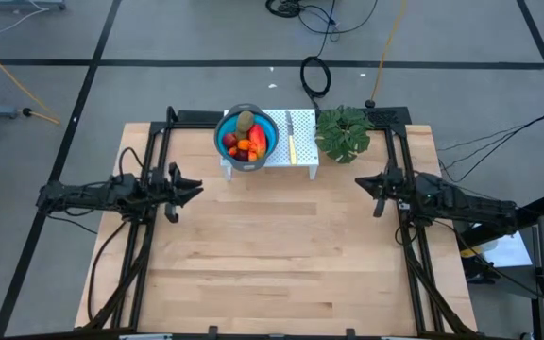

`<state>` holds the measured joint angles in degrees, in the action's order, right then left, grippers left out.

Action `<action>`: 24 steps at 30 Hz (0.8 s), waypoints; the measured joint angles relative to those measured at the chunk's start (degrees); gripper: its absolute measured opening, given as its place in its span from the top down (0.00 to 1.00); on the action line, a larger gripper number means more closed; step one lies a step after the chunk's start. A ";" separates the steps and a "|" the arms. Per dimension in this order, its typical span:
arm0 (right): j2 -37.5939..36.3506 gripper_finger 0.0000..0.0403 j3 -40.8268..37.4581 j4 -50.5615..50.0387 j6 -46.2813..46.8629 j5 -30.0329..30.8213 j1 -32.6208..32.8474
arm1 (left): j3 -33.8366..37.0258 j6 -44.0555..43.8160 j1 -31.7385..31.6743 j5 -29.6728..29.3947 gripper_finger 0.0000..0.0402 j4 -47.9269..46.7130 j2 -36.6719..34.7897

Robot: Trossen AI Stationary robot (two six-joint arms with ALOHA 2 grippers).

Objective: Pick & Place Fruit
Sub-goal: Return to Home Position

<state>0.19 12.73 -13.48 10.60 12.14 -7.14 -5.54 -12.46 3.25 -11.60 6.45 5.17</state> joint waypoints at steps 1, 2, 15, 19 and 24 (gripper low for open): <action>0.00 1.00 -0.04 -0.24 -0.55 0.00 0.00 | 0.07 0.11 0.00 0.02 0.77 -0.05 0.00; 0.00 1.00 -0.04 -0.62 -0.92 0.02 0.00 | 0.07 0.30 0.00 0.04 0.77 -0.28 -0.02; 0.02 1.00 -1.61 -0.53 -0.49 4.13 0.00 | 0.35 1.87 0.00 0.71 0.77 -2.93 0.00; -0.02 1.00 -3.92 5.52 0.68 0.75 0.09 | 1.51 1.81 0.00 1.71 0.77 -2.02 0.00; 0.08 1.00 -5.44 6.52 0.74 -10.73 0.12 | 2.47 1.96 0.00 2.80 0.77 -1.96 0.00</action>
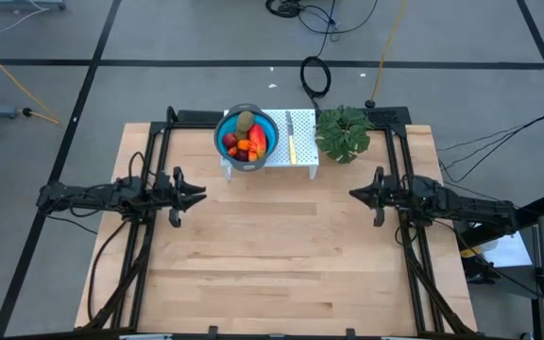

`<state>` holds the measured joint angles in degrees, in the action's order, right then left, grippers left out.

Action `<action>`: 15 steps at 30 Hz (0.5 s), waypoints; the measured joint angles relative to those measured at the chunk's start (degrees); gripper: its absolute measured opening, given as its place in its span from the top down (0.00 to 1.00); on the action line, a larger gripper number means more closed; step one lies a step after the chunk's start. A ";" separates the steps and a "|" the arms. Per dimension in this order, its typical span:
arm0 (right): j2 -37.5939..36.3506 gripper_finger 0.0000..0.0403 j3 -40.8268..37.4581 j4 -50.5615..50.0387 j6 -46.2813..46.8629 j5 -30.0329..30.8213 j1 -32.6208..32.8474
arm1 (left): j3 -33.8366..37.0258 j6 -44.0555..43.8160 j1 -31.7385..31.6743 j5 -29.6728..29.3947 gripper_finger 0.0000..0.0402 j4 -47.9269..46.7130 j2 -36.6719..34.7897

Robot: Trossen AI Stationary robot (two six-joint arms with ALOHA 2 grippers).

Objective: Pick & Place Fruit
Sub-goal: Return to Home Position

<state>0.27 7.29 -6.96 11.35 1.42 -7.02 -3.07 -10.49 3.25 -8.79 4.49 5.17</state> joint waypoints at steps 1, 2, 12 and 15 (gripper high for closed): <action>0.00 1.00 -0.03 -0.55 -0.01 -0.22 0.02 | 0.17 0.16 0.00 0.14 0.77 0.09 0.00; 0.00 1.00 -0.03 -0.83 -0.02 0.17 0.01 | 0.28 0.19 0.00 0.29 0.77 0.09 0.00; 0.00 1.00 -0.18 -1.18 -4.49 4.39 -0.03 | 0.35 -0.15 0.00 2.20 0.77 0.01 0.00; 0.00 1.00 -0.18 -1.34 -4.54 4.41 -0.03 | 0.35 -0.47 0.00 3.18 0.77 0.00 0.00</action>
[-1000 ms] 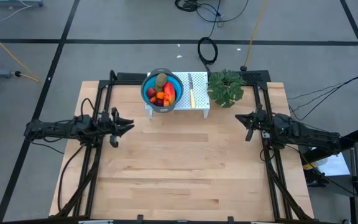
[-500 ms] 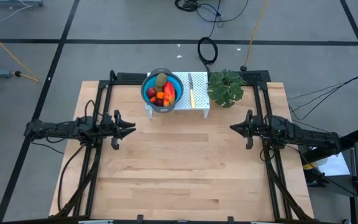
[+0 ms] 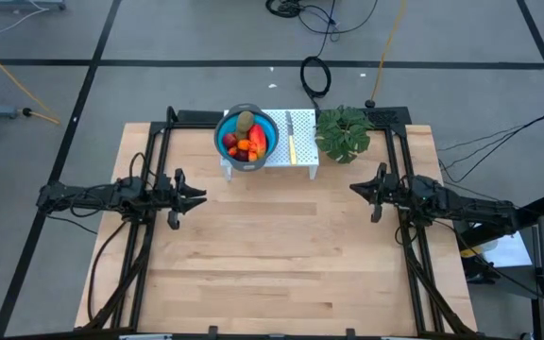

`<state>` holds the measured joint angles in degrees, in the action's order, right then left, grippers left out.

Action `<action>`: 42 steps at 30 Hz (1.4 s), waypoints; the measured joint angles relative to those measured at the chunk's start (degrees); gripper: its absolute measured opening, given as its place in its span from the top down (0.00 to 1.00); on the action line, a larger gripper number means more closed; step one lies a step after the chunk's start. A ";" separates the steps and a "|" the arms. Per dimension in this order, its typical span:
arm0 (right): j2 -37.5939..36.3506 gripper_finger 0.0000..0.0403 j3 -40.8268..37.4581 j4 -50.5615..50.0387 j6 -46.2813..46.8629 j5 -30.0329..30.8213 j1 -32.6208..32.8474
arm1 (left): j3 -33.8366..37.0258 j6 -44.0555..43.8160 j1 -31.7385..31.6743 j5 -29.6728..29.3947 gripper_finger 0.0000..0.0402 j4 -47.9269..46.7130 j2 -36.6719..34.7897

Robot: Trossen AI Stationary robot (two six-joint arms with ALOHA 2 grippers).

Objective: Pick & Place Fruit
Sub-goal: Return to Home Position

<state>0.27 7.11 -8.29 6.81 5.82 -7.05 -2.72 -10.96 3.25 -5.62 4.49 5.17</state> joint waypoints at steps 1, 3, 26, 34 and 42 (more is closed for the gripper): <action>0.00 1.00 -0.02 0.16 0.00 -0.02 0.00 | 0.00 0.00 0.00 0.01 0.77 0.01 0.00; 0.00 1.00 -0.04 0.68 0.00 -0.06 0.00 | 0.00 -0.01 0.00 0.01 0.77 0.00 0.00; 0.02 1.00 -0.44 6.48 0.00 0.07 0.00 | 0.00 0.09 0.00 -0.01 0.77 0.00 0.00; 0.02 1.00 -0.33 6.67 0.00 0.02 0.00 | 0.00 0.09 0.00 -0.01 0.77 0.00 0.00; 0.02 1.00 -0.31 6.73 -0.01 -0.02 0.00 | 0.00 0.09 0.00 -0.03 0.77 0.00 0.00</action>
